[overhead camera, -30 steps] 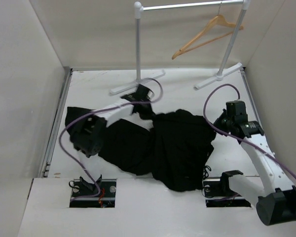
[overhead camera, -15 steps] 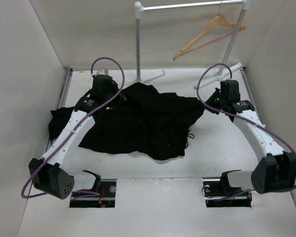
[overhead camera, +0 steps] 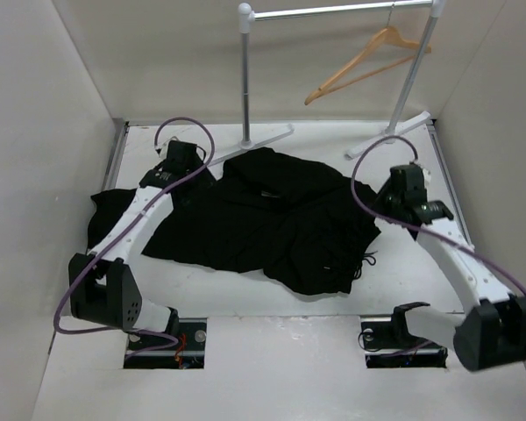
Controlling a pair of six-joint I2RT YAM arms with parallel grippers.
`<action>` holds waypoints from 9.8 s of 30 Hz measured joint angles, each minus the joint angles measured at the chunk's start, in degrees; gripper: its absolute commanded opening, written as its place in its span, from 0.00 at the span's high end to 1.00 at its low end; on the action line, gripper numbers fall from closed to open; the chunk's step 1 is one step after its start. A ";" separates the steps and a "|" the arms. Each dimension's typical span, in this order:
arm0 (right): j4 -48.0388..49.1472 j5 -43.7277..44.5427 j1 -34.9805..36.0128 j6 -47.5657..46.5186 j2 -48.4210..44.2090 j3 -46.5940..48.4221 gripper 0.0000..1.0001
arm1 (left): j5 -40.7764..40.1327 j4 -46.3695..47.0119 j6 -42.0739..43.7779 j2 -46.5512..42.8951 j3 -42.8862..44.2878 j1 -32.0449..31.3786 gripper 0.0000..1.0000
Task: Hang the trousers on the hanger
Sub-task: Flatten out the trousers at the center of the board.
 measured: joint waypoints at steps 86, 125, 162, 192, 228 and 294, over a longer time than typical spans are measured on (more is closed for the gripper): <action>6.99 -6.91 13.70 7.96 4.17 -16.33 0.26 | 12.07 23.82 -20.04 14.86 -7.56 3.52 0.46; 10.45 -5.27 -16.98 6.78 13.97 -6.71 0.89 | -9.68 25.38 5.95 1.95 4.31 15.61 0.95; -4.63 -2.78 6.38 4.52 -23.71 -19.91 0.45 | -1.88 1.11 -5.51 -23.32 -37.77 42.82 0.43; -10.08 -4.66 6.03 7.74 -26.60 -21.33 0.35 | -8.50 -16.70 -7.67 -35.04 -26.60 39.28 0.59; -27.82 2.82 -5.73 15.67 -23.63 -17.16 1.00 | 5.22 2.69 -17.09 -20.50 -40.89 10.14 0.97; -5.27 -6.84 13.20 -2.05 -5.92 -9.55 0.56 | 5.44 10.36 -11.52 14.84 13.66 32.37 1.00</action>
